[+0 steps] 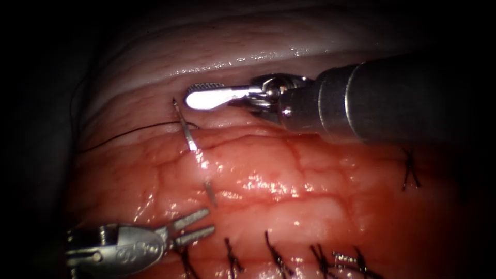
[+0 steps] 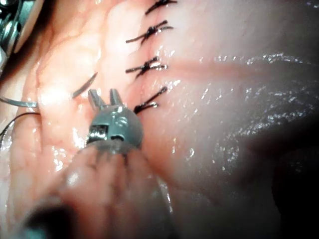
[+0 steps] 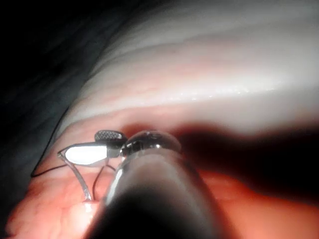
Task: Wound Closure
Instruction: Pull the needle through using the left jaws, then grab and pull working end of suture repeatedly until all but a short tail is left on top side
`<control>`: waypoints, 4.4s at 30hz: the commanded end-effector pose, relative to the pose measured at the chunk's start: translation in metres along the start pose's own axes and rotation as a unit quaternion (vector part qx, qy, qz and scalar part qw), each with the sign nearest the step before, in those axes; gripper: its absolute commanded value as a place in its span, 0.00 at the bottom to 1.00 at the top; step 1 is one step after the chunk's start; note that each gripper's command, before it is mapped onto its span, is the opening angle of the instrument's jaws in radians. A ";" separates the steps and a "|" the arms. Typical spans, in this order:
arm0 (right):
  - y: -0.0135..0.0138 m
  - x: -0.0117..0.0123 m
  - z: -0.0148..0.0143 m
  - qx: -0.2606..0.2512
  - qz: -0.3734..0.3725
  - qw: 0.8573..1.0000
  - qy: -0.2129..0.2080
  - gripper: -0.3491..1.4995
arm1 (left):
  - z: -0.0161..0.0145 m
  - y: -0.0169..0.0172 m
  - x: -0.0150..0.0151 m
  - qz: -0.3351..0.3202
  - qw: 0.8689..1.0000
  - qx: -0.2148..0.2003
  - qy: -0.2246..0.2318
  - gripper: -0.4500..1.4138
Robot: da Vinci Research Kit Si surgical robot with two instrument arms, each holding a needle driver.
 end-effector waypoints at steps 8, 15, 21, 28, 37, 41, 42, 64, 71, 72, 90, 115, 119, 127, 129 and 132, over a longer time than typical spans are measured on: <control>0.0003 0.0006 -0.0011 -0.006 0.001 1.000 -0.020 0.83 | 0.0010 -0.0017 0.0006 0.010 1.000 0.015 0.018 0.28; 0.0004 0.0012 -0.0028 -0.013 0.001 1.000 -0.019 0.79 | 0.0029 -0.0015 -0.0002 0.020 1.000 0.009 0.006 0.31; 0.0003 0.0011 -0.0034 -0.014 0.001 1.000 -0.018 0.79 | 0.0040 -0.0006 -0.0015 0.029 0.999 -0.009 -0.011 0.34; 0.0002 0.0007 -0.0035 -0.013 0.000 1.000 -0.018 0.78 | 0.0038 -0.0002 -0.0019 0.033 0.999 -0.015 -0.017 0.36; -0.0002 0.0001 -0.0037 -0.010 0.000 1.000 -0.014 0.71 | 0.0052 -0.0012 -0.0024 0.025 0.999 -0.014 -0.018 0.17; -0.0007 -0.0004 -0.0042 -0.009 0.000 1.000 -0.016 0.67 | 0.0054 -0.0015 -0.0027 -0.001 1.000 -0.016 -0.015 0.00; -0.0008 -0.0006 -0.0044 -0.009 0.000 1.000 -0.017 0.66 | 0.0053 -0.0016 -0.0027 -0.008 1.000 -0.020 -0.012 0.00; -0.0031 -0.0070 -0.0052 -0.013 -0.398 0.899 -0.181 0.17 | 0.0000 -0.0045 0.0051 -0.348 0.877 -0.267 0.196 0.00; -0.0012 -0.0083 -0.0038 -0.052 -0.459 0.860 -0.217 0.37 | -0.0030 -0.0051 0.0066 -0.406 0.822 -0.313 0.249 0.00; -0.0012 -0.0083 -0.0038 -0.052 -0.459 0.860 -0.217 0.37 | -0.0030 -0.0051 0.0066 -0.406 0.822 -0.313 0.249 0.00; 0.0007 -0.0088 -0.0040 -0.093 -0.474 0.839 -0.250 0.33 | -0.0123 -0.0076 0.0160 -0.155 0.910 -0.191 0.335 0.00; -0.0055 -0.0060 -0.0022 -0.084 -0.448 0.867 -0.200 0.37 | -0.0133 -0.0045 0.0158 0.056 0.959 -0.054 0.272 0.00; -0.0059 -0.0058 -0.0011 -0.086 -0.453 0.866 -0.197 0.41 | -0.0129 -0.0041 0.0154 0.049 0.959 -0.063 0.273 0.00; -0.0043 -0.0061 0.0002 -0.098 -0.460 0.859 -0.204 0.41 | -0.0130 -0.0040 0.0155 0.049 0.958 -0.064 0.274 0.00; -0.0039 -0.0061 0.0002 -0.102 -0.462 0.857 -0.205 0.41 | -0.0131 -0.0041 0.0155 0.049 0.958 -0.064 0.274 0.00; -0.0037 -0.0059 0.0001 -0.106 -0.462 0.856 -0.205 0.42 | -0.0132 -0.0041 0.0155 0.049 0.958 -0.064 0.275 0.00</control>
